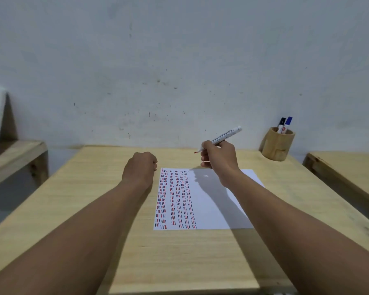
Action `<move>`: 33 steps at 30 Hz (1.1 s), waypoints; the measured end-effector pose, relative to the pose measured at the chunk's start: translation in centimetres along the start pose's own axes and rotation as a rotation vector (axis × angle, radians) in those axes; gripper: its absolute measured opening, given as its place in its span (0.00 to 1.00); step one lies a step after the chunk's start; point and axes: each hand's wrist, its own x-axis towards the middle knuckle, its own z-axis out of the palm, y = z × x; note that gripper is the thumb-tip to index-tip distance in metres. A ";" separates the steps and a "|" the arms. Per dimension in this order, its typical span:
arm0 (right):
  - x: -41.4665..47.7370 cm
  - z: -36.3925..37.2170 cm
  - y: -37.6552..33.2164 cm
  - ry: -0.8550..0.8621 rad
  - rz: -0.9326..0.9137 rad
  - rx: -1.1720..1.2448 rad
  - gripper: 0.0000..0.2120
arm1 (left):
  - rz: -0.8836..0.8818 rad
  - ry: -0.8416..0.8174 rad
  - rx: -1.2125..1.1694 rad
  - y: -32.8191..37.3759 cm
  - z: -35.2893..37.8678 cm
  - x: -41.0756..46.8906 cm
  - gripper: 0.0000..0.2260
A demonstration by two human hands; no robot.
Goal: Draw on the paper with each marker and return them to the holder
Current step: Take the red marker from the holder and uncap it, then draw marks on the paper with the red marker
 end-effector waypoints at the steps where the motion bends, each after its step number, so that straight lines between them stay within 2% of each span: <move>1: 0.2 0.0 0.2 -0.003 -0.004 -0.024 0.04 | 0.010 -0.012 0.011 0.1 -0.1 -0.2 0.13; 7: 0.3 0.2 1.7 -0.007 -0.056 -0.215 0.07 | -0.016 -0.020 -0.003 0.5 -0.7 -2.2 0.25; 10: 0.5 0.3 3.0 0.018 -0.067 -0.328 0.09 | -0.045 0.002 0.048 -0.2 -0.5 -3.7 0.22; 12: 0.5 0.4 4.0 0.041 -0.058 -0.376 0.10 | -0.031 -0.047 0.154 -0.8 -0.1 -4.5 0.18; 16: 0.6 0.4 5.0 0.062 -0.079 -0.438 0.09 | -0.001 -0.170 0.326 -1.9 0.6 -4.3 0.21; 23: 1.0 0.7 6.0 0.039 -0.077 -0.418 0.14 | 0.017 -0.184 0.372 -2.3 0.9 -4.4 0.26; 33: 1.0 0.7 6.0 -0.003 -0.097 -0.449 0.15 | 0.026 -0.167 0.385 -2.4 1.0 -4.5 0.26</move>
